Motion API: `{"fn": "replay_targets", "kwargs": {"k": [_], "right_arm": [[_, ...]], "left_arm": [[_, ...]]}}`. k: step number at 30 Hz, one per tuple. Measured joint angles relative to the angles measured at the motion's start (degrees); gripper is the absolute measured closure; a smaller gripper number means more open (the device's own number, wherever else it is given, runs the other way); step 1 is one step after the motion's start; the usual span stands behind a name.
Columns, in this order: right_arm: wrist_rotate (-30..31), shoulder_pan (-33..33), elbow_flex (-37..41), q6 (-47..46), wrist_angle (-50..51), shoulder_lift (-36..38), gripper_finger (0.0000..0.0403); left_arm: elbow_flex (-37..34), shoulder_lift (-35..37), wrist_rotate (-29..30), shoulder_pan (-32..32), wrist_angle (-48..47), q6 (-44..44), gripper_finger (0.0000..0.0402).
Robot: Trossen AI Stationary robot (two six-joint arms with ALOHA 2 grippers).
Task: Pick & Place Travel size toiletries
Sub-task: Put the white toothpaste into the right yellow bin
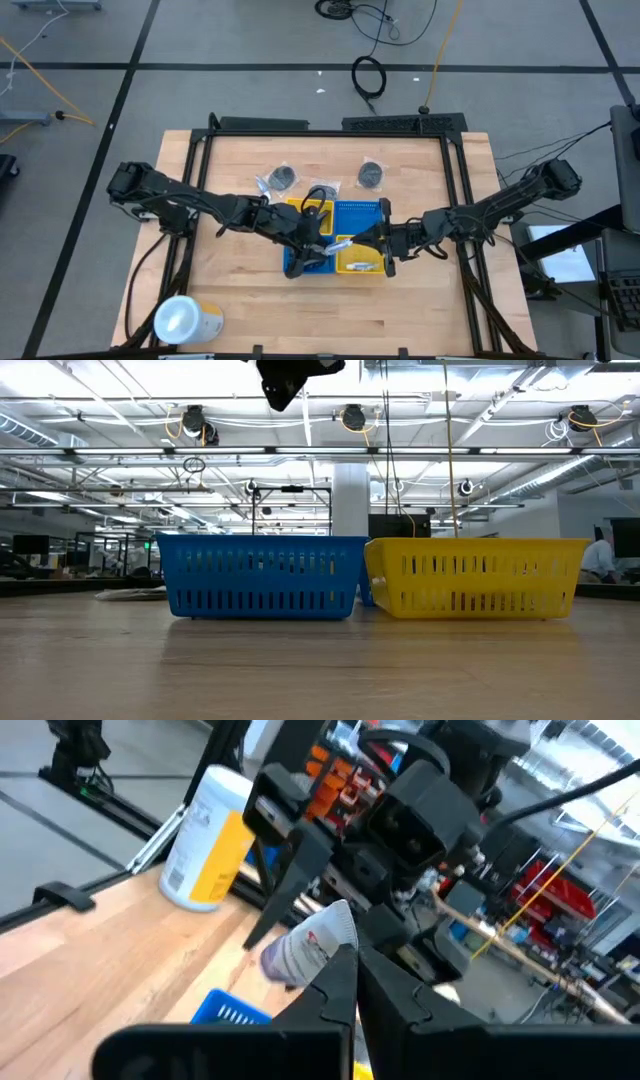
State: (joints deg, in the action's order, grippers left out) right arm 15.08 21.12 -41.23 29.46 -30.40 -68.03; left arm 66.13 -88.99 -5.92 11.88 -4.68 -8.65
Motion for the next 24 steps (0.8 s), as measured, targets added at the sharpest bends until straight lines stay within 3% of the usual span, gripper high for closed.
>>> {"fn": "replay_targets", "kwargs": {"k": [6,16,24], "right_arm": [[0.1,0.0,0.0,-5.1,10.2,3.4,0.0403],[1.7,0.0,0.0,-17.5,25.6,4.8,0.0403],[1.8,0.0,0.0,-23.4,31.1,4.4,0.0403]], "left_arm": [[0.0,0.3,0.4,0.0,-2.3,0.5,0.0244],[0.1,0.3,13.0,-1.2,-8.8,0.7,0.0245],[0.1,0.3,15.3,-2.2,-9.5,0.7,0.0245]]}}
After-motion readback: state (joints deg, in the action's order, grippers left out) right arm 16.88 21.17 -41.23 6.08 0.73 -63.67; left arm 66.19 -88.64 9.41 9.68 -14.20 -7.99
